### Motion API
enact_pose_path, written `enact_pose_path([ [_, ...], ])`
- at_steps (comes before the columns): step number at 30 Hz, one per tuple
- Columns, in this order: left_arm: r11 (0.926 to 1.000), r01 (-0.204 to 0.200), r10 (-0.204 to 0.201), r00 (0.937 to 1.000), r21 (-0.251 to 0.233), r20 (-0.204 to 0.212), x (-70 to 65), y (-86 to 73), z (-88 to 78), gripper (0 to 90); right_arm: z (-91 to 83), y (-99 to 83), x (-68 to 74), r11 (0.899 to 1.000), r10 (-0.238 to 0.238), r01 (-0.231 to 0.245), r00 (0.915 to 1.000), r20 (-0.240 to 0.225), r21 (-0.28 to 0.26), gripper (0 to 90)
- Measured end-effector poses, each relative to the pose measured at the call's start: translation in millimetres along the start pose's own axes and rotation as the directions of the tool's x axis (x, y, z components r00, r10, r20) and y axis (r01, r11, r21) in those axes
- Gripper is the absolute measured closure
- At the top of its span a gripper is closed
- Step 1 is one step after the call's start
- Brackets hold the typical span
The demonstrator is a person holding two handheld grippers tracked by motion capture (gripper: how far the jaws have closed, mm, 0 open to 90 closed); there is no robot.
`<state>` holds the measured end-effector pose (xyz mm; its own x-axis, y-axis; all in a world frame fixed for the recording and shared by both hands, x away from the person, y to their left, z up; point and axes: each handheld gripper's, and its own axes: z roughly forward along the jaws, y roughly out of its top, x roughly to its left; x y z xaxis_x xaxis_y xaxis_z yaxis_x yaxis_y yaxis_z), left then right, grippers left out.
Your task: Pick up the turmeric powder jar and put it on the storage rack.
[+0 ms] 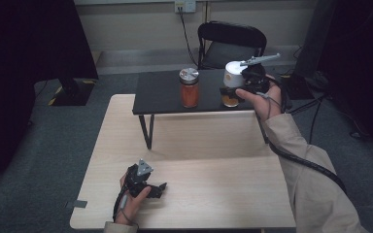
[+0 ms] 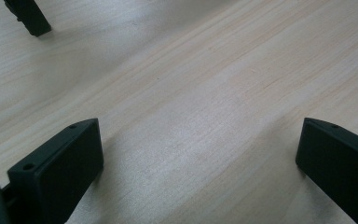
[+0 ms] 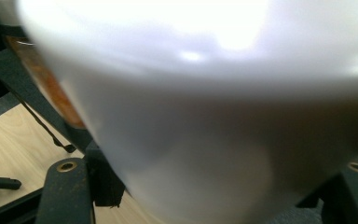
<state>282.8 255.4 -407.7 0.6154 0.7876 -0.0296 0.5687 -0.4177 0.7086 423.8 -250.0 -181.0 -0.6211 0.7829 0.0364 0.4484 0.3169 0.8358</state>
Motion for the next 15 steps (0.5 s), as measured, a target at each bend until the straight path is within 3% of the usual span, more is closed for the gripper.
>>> enact_pose_path([
  [15,1.0000,0.000,0.000,1.0000,0.000,0.000,0.0,0.0,0.0,0.0,9.3,0.5,4.8,1.000,0.000,0.000,0.9999,0.011,-0.009,29.8],
])
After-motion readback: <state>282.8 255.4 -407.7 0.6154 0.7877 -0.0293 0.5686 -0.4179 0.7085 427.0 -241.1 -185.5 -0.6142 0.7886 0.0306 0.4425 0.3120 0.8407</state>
